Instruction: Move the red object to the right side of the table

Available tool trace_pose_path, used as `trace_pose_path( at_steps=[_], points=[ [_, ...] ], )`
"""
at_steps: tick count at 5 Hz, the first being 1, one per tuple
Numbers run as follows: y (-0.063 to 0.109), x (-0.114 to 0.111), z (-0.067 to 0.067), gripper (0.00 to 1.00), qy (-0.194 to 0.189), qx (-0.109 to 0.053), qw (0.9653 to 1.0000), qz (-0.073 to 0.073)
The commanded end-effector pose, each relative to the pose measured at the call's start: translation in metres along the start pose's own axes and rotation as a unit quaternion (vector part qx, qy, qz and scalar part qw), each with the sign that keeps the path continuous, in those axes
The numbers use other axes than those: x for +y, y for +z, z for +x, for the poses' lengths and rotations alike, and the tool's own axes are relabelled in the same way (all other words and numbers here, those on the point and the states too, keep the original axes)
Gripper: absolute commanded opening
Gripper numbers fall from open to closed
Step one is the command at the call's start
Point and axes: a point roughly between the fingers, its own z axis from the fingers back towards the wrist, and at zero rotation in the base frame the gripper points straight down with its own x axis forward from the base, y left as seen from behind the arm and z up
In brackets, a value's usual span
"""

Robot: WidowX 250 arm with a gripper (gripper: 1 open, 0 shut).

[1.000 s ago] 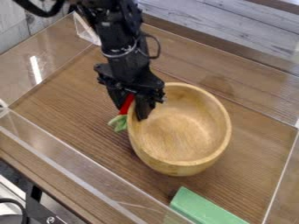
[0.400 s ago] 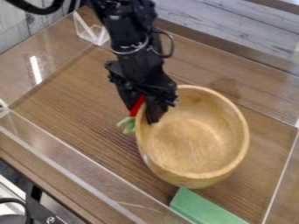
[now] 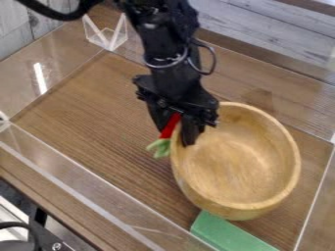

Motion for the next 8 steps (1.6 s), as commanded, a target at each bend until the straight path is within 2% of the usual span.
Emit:
trace_pose_path(
  at_steps=[1, 2, 4, 5, 6, 8],
  points=[
    [0.003, -0.015, 0.014, 0.0, -0.015, -0.023, 0.9996, 0.001],
    [-0.008, -0.037, 0.016, 0.0, -0.038, -0.019, 0.9991, -0.004],
    [-0.023, -0.05, 0.021, 0.0, -0.041, -0.018, 0.999, -0.007],
    [-0.028, -0.049, 0.017, 0.0, -0.086, -0.014, 0.9961, -0.016],
    [-0.033, -0.046, 0.014, 0.0, -0.128, -0.01, 0.9915, -0.023],
    [-0.024, -0.046, 0.012, 0.0, -0.146, -0.01, 0.9889, -0.024]
  ],
)
